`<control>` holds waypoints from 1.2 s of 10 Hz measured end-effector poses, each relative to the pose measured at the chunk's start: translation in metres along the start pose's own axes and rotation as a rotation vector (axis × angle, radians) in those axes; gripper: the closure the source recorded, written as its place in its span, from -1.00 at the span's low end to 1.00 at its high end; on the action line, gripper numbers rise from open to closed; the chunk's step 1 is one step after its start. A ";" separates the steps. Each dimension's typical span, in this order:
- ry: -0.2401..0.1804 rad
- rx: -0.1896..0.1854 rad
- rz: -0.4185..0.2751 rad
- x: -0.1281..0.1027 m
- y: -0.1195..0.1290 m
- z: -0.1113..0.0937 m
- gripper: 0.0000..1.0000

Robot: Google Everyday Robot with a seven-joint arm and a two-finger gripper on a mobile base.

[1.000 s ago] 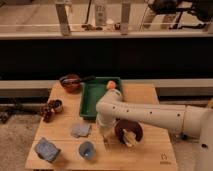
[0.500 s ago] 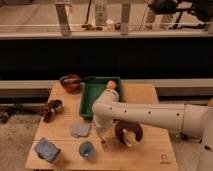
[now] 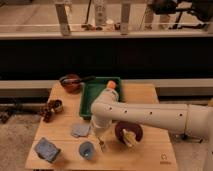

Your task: Place fork in plastic cup

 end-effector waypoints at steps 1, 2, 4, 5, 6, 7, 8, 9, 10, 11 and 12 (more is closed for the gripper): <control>-0.002 -0.002 -0.011 -0.004 -0.005 -0.003 1.00; -0.004 -0.006 -0.018 -0.007 -0.009 -0.004 1.00; -0.006 -0.014 -0.042 -0.013 -0.019 -0.005 1.00; -0.007 -0.018 -0.052 -0.017 -0.024 -0.006 1.00; -0.009 -0.021 -0.060 -0.019 -0.028 -0.006 1.00; -0.013 -0.022 -0.072 -0.022 -0.034 -0.005 1.00; -0.017 -0.024 -0.091 -0.022 -0.041 -0.004 1.00; -0.018 -0.025 -0.105 -0.022 -0.047 -0.005 1.00; -0.019 -0.026 -0.118 -0.023 -0.053 -0.005 1.00; -0.020 -0.025 -0.140 -0.022 -0.061 -0.004 1.00; -0.018 -0.024 -0.154 -0.022 -0.066 -0.005 1.00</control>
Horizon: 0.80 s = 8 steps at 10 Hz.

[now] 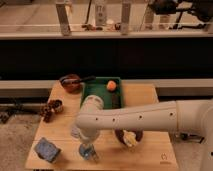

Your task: Place fork in plastic cup

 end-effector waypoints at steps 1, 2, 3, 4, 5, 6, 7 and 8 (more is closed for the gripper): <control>0.003 0.002 -0.015 0.000 -0.004 0.000 1.00; 0.007 0.003 -0.029 0.000 -0.007 0.000 1.00; 0.009 0.001 -0.046 -0.001 -0.009 0.002 1.00; 0.009 0.000 -0.057 -0.001 -0.011 0.003 1.00; 0.009 -0.003 -0.065 -0.003 -0.012 0.004 1.00; 0.008 -0.003 -0.069 -0.005 -0.013 0.006 1.00; 0.004 -0.002 -0.073 -0.008 -0.015 0.008 1.00; -0.002 -0.001 -0.079 -0.010 -0.017 0.011 1.00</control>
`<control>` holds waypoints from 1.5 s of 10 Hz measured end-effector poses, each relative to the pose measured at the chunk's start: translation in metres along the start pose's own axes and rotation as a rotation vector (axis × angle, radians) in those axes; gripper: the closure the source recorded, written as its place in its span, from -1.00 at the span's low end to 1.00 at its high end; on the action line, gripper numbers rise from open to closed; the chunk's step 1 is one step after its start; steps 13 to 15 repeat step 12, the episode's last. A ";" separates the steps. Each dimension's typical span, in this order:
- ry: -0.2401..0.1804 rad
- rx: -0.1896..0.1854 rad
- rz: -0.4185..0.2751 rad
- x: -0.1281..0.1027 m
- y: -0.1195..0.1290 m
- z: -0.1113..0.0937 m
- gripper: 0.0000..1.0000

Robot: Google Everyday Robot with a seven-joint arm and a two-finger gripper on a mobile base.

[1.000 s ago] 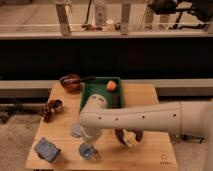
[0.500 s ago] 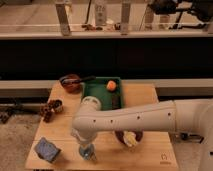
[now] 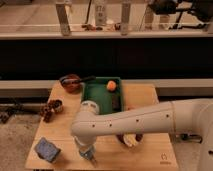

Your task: Place fork in plastic cup

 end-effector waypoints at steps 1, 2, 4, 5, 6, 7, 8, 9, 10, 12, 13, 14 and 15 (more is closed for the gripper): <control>-0.004 0.000 -0.006 0.000 -0.002 0.002 1.00; -0.008 0.000 -0.004 -0.001 -0.002 0.003 0.88; -0.012 -0.002 0.000 -0.001 -0.001 0.006 0.49; -0.014 -0.002 -0.001 -0.001 -0.001 0.008 0.29; -0.013 -0.004 0.002 -0.001 0.000 0.009 0.08; -0.012 -0.004 0.006 -0.001 0.001 0.010 -0.16; -0.012 -0.005 0.006 -0.001 0.002 0.011 -0.30; -0.012 -0.007 0.006 0.000 0.002 0.013 -0.50; -0.013 -0.008 0.005 0.000 0.001 0.014 -0.60; -0.014 -0.009 0.003 0.001 0.001 0.014 -0.60; -0.014 -0.009 0.003 0.001 0.001 0.014 -0.60; -0.014 -0.009 0.003 0.001 0.001 0.014 -0.60; -0.014 -0.009 0.003 0.001 0.001 0.014 -0.60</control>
